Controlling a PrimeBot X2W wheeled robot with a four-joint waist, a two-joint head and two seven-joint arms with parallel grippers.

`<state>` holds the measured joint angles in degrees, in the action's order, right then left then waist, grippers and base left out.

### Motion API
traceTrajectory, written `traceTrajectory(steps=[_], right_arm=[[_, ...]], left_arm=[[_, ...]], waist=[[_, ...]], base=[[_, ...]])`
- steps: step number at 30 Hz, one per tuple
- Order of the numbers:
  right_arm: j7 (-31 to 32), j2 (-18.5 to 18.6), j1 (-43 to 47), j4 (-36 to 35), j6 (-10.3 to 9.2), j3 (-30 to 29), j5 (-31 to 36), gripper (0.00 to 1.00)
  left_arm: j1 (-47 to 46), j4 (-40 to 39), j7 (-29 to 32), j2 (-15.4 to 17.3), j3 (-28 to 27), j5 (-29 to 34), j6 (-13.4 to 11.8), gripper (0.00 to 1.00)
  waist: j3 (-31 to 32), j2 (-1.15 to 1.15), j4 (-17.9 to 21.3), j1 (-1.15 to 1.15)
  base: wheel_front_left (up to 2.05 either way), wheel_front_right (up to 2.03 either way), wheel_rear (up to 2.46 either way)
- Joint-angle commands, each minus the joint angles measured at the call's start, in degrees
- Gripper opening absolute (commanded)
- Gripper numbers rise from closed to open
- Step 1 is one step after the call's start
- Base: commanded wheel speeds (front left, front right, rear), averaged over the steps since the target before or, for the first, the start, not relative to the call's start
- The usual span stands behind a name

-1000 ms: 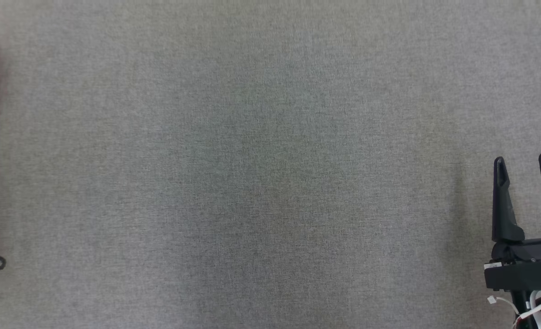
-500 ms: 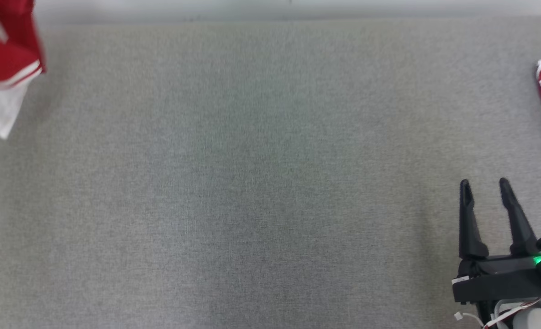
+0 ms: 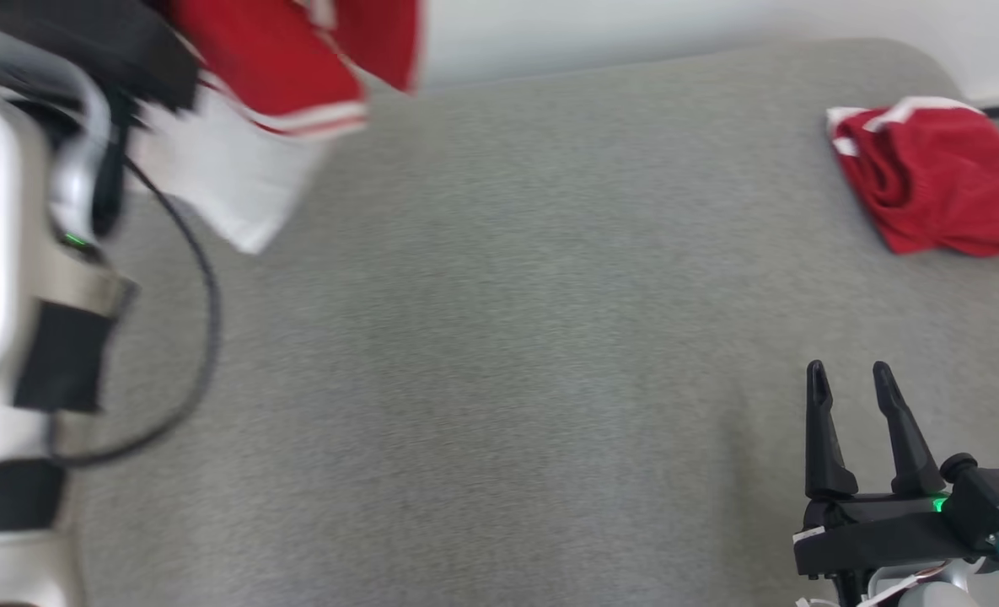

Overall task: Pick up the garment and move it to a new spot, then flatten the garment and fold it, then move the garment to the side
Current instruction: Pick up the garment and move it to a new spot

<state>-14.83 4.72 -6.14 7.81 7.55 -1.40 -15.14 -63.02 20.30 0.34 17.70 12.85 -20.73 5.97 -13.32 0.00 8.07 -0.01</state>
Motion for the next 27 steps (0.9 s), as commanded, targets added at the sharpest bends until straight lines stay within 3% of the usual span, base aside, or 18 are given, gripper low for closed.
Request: traceTrajectory(steps=[1, 6, 14, 23, 24, 25, 27], right_arm=[[-0.31, -0.34, -0.63, 0.2, -0.14, 0.28, -0.62, 1.0], [-0.39, -0.94, -0.27, 0.59, -0.14, 0.47, -0.93, 1.0], [-0.41, -1.41, 0.62, 0.57, -0.14, 0.91, -0.65, 1.0], [-0.42, -1.39, 0.9, 1.55, -0.14, 1.96, -0.15, 1.0], [-0.42, -1.28, 0.96, 1.62, -0.14, 2.17, -0.06, 1.0], [-0.42, -1.11, 1.03, 1.63, -0.14, 2.2, -0.04, 1.0], [-0.42, -0.76, 1.32, 1.58, -0.14, 2.23, -0.05, 1.0]], left_arm=[[1.93, -0.99, 0.14, -0.98, 0.72, -0.07, -0.38, 0.0], [9.05, -2.71, -0.63, -4.62, 3.38, -0.62, -1.59, 0.0], [24.37, 0.22, -4.39, -9.92, 6.26, -3.66, -2.77, 0.0], [37.52, 6.61, -8.95, -12.09, 10.63, -4.26, -2.04, 0.0], [37.88, 6.93, -9.71, -12.28, 11.2, -3.89, -1.99, 0.63], [38.21, 7.12, -10.54, -12.6, 11.58, -4.01, -1.8, 1.0], [38.03, 6.95, -12.19, -13.02, 12.11, -3.77, -1.58, 1.0]], waist=[[0.0, 0.0, 5.25, 0.01], [0.06, 0.0, 8.02, 0.01], [0.83, 0.0, 8.9, 0.01], [2.04, 0.0, 7.19, 0.01], [2.3, 0.0, 6.82, 0.01], [2.65, 0.0, 6.28, 0.01], [3.55, 0.0, 5.13, 0.01]], base=[[0.0, 0.0, 0.0], [0.0, 0.0, 0.0], [0.0, 0.0, 0.0], [0.0, 0.0, 0.0], [0.0, 0.0, 0.0], [0.0, 0.0, 0.0], [0.0, 0.0, 0.0]])
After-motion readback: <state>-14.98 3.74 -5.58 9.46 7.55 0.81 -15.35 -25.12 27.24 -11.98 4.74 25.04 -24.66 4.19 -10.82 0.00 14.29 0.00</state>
